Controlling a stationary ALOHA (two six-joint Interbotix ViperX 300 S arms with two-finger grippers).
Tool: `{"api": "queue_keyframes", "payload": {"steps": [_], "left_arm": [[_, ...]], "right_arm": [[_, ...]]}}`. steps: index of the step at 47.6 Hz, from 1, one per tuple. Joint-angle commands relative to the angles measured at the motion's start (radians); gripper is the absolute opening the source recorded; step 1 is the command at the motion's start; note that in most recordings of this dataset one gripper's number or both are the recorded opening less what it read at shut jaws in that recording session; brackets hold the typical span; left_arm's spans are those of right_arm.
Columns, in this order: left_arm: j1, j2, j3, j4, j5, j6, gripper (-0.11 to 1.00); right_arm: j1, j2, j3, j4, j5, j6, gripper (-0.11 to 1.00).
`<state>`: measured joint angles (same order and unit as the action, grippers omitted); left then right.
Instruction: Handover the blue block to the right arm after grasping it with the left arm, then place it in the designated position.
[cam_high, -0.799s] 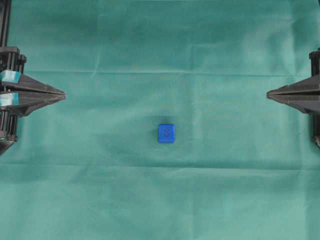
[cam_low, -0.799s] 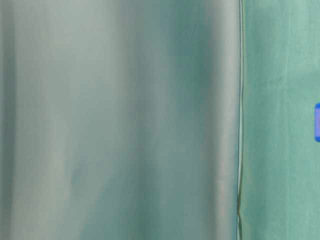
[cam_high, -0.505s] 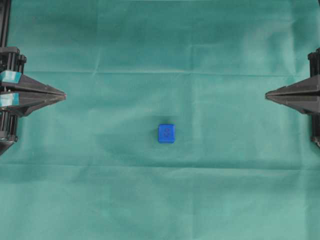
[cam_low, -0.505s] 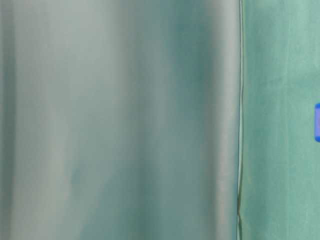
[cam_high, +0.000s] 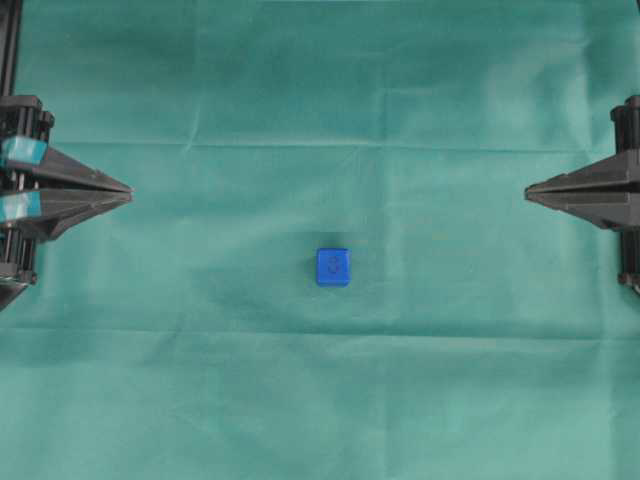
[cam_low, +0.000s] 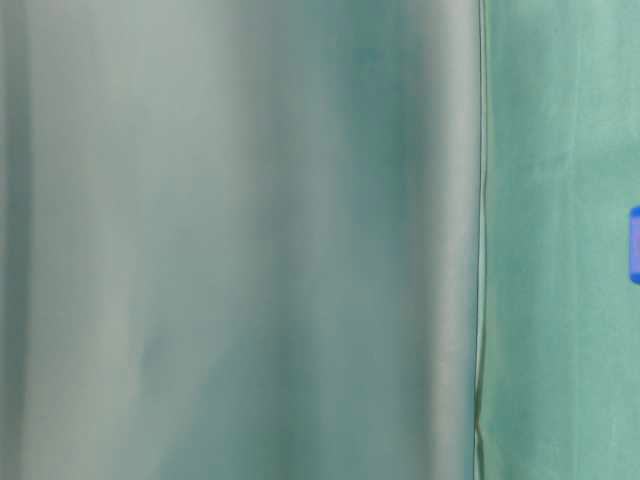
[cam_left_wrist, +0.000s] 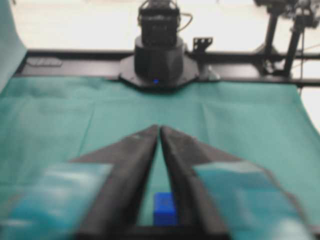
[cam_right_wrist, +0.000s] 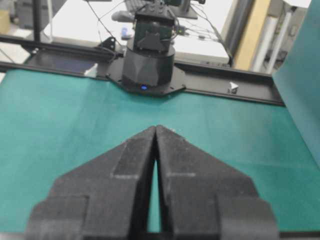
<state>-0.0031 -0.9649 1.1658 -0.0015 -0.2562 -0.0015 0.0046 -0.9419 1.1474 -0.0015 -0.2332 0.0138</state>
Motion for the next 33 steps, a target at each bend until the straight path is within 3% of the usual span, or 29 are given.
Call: {"api": "queue_keyframes", "payload": {"steps": [1, 9, 14, 33], "left_arm": [[0.000, 0.005, -0.026, 0.002, -0.009, -0.002, 0.39], [0.000, 0.003, -0.026, 0.002, -0.009, 0.005, 0.87], [0.000, 0.003, -0.028, 0.002, -0.008, 0.005, 1.00], [0.000, 0.005, -0.029, 0.002, 0.000, -0.002, 1.00]], "right_arm": [[0.002, 0.006, -0.026, 0.011, -0.005, 0.002, 0.19], [0.002, 0.012, -0.025, 0.023, -0.021, 0.006, 0.68], [-0.005, 0.015, -0.025, 0.025, -0.023, 0.006, 0.91], [-0.008, 0.017, -0.025, 0.021, -0.020, 0.006, 0.94]]}}
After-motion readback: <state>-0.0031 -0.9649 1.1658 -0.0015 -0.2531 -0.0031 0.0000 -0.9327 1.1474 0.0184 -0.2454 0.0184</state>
